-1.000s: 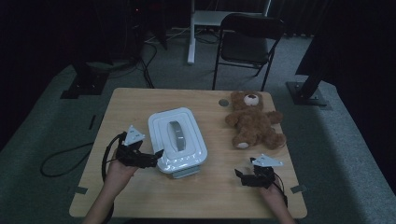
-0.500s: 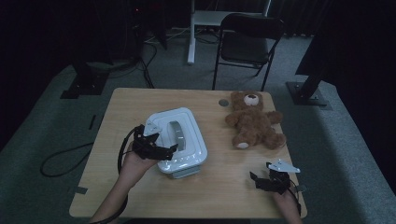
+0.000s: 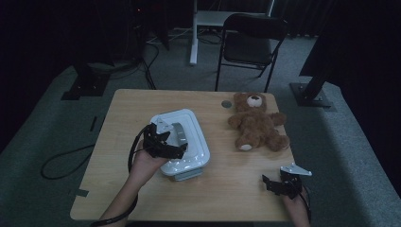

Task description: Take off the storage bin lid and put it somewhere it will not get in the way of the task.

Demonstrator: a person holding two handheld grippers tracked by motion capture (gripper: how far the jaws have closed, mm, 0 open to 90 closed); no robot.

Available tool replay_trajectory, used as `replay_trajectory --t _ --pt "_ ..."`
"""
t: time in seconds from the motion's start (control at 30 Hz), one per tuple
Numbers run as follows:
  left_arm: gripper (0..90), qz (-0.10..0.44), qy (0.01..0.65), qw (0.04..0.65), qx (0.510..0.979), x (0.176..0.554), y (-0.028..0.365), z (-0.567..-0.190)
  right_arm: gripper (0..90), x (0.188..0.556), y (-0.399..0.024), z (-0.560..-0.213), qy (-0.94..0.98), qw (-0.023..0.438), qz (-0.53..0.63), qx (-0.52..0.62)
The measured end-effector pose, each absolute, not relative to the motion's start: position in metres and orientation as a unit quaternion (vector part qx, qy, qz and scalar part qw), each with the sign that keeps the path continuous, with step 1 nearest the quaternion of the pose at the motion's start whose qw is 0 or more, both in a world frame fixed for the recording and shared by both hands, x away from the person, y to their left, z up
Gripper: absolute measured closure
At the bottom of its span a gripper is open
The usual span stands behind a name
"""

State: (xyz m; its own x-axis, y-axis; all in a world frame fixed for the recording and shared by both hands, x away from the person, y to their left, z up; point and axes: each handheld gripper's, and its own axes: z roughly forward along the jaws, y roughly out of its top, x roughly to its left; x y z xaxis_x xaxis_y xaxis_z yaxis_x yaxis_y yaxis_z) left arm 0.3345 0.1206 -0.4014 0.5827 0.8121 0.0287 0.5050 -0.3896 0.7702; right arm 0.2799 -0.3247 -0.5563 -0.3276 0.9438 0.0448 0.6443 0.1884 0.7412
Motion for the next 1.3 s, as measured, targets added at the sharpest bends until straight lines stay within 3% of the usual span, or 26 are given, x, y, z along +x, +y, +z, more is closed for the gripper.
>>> replay_trajectory --t 0.73,0.87,0.9,0.97,1.13,1.3 --pt "1.6 0.212 0.436 0.337 0.807 0.358 0.096 -0.409 13.3 0.28 -0.323 -0.557 0.735 0.233 0.324 0.547" --pt "6.9 0.204 0.438 0.342 0.806 0.361 0.097 -0.409 13.3 0.279 -0.323 -0.557 0.735 0.234 0.324 0.548" --pt "17.6 0.2 0.436 0.347 0.806 0.36 0.098 -0.409 13.4 0.279 -0.323 -0.557 0.734 0.234 0.324 0.549" --pt "20.8 0.191 0.44 0.348 0.806 0.36 0.099 -0.411 13.4 0.279 -0.323 -0.557 0.733 0.235 0.324 0.55" --pt "46.1 0.17 0.424 0.372 0.808 0.355 0.102 -0.41 13.4 0.279 -0.323 -0.557 0.733 0.235 0.324 0.55" --pt "50.6 0.155 0.426 0.389 0.802 0.354 0.106 -0.41 13.4 0.279 -0.323 -0.557 0.733 0.235 0.324 0.55"
